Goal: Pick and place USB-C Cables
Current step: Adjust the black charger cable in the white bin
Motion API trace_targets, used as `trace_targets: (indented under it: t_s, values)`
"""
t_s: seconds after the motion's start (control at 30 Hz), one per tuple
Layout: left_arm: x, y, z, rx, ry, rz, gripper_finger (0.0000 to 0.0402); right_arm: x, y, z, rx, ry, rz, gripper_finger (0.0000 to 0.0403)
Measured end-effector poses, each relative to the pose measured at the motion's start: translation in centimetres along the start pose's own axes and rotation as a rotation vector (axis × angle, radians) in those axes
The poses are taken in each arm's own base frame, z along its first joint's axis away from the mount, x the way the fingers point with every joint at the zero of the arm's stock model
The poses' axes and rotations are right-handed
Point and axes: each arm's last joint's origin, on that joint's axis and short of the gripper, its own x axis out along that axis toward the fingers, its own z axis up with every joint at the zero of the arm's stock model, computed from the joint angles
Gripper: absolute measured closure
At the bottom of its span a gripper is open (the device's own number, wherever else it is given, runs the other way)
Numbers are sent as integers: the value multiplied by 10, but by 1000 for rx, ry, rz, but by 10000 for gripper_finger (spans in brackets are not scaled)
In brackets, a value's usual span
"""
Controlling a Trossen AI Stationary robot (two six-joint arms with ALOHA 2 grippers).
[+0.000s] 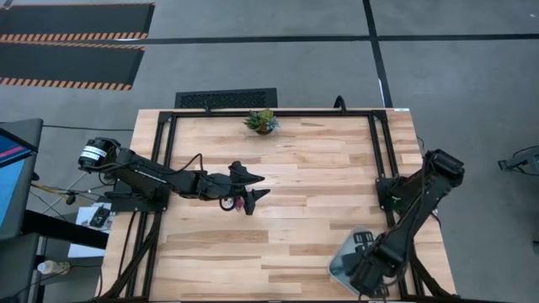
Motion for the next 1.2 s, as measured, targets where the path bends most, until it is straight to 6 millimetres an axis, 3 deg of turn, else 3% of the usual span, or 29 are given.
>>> trace_targets:
  t_s: [0.33, 0.57, 1.2]
  values:
    - [0, 0, 0, -1, 0, 0, 166, 1, 1, -1, 19, -22, -16, 186]
    - [0, 0, 0, -4, 0, 0, 166, 16, -3, -6, 72, -11, -28, 186]
    - [0, 0, 0, -6, 4, -7, 166, 28, -10, -8, 74, -5, -32, 188]
